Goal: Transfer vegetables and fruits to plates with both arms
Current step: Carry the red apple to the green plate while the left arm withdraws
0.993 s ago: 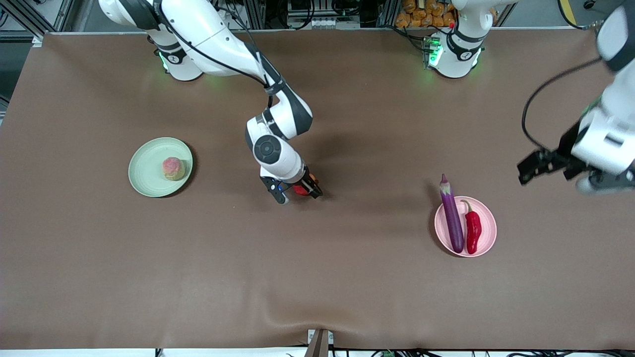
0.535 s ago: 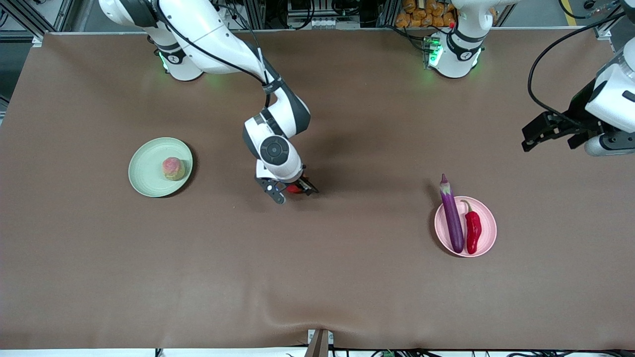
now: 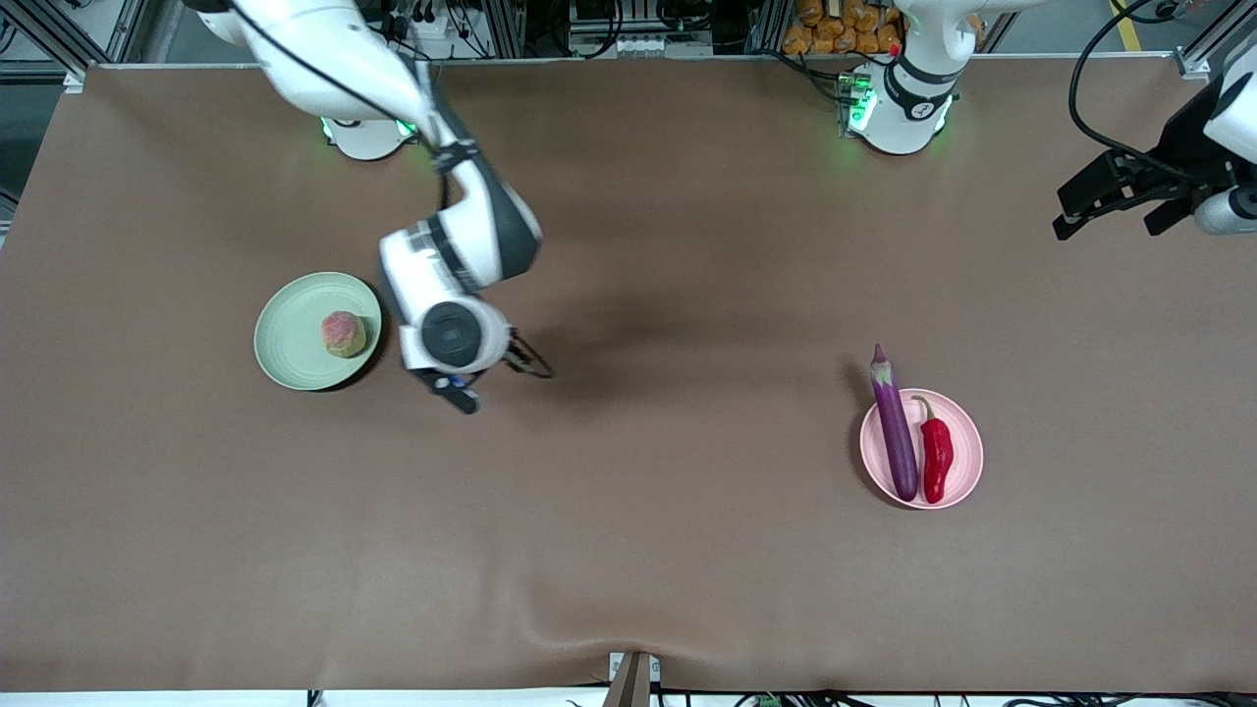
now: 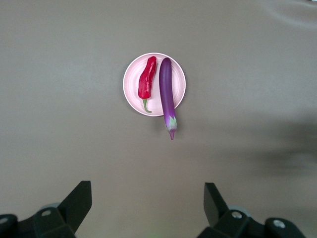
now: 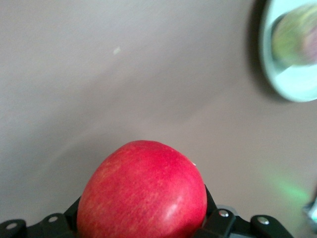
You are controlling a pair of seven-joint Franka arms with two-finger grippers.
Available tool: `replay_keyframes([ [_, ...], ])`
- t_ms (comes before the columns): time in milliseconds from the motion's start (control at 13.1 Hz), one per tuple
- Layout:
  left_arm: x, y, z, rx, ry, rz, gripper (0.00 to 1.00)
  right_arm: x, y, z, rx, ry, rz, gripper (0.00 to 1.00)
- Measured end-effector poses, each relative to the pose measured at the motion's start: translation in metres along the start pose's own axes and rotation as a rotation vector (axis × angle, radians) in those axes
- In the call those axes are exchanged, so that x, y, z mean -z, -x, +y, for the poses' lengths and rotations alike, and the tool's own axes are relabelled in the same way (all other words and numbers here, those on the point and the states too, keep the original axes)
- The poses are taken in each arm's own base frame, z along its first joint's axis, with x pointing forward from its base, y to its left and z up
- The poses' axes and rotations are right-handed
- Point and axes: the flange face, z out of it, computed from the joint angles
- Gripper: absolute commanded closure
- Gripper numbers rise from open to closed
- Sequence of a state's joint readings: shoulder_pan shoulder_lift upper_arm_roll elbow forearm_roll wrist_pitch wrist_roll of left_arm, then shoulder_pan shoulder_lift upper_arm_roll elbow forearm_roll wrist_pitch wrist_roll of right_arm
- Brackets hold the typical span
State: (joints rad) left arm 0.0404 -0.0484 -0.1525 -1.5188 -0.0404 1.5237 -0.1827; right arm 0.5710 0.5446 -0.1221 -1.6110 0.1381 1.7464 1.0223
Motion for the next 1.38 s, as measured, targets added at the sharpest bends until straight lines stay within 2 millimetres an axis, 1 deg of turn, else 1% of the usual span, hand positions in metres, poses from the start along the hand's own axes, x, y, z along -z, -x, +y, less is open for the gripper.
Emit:
replay_keyframes([
  [76, -0.003, 0.000, -0.001, 0.001, -0.001, -0.006, 0.00, 0.005, -0.016, 0.018, 0.034, 0.004, -0.021, 1.00],
  [153, -0.006, -0.001, -0.002, 0.003, -0.002, -0.012, 0.00, 0.005, -0.031, 0.036, 0.080, 0.004, -0.040, 1.00],
  [306, -0.010, 0.001, -0.003, 0.006, -0.006, -0.037, 0.00, -0.004, -0.055, 0.070, 0.175, 0.002, -0.080, 1.00],
  [382, -0.011, 0.002, -0.004, 0.007, -0.008, -0.046, 0.00, -0.010, -0.063, 0.083, 0.203, 0.001, -0.095, 1.00],
  [611, -0.011, 0.003, -0.009, 0.014, -0.011, -0.059, 0.00, -0.029, -0.078, 0.108, 0.273, 0.007, -0.087, 1.00],
  [840, -0.006, 0.003, -0.010, 0.017, -0.009, -0.050, 0.00, -0.055, -0.094, 0.137, 0.329, -0.022, -0.059, 1.00],
  [917, -0.005, 0.003, -0.010, 0.018, -0.009, -0.049, 0.00, -0.060, -0.097, 0.146, 0.340, -0.024, -0.061, 1.00],
  [1069, -0.005, 0.004, -0.011, 0.019, -0.009, -0.051, 0.00, -0.060, -0.102, 0.159, 0.355, -0.033, -0.068, 1.00],
  [1375, -0.006, 0.004, -0.018, 0.031, -0.012, -0.066, 0.00, -0.062, -0.108, 0.175, 0.384, -0.044, -0.078, 1.00],
])
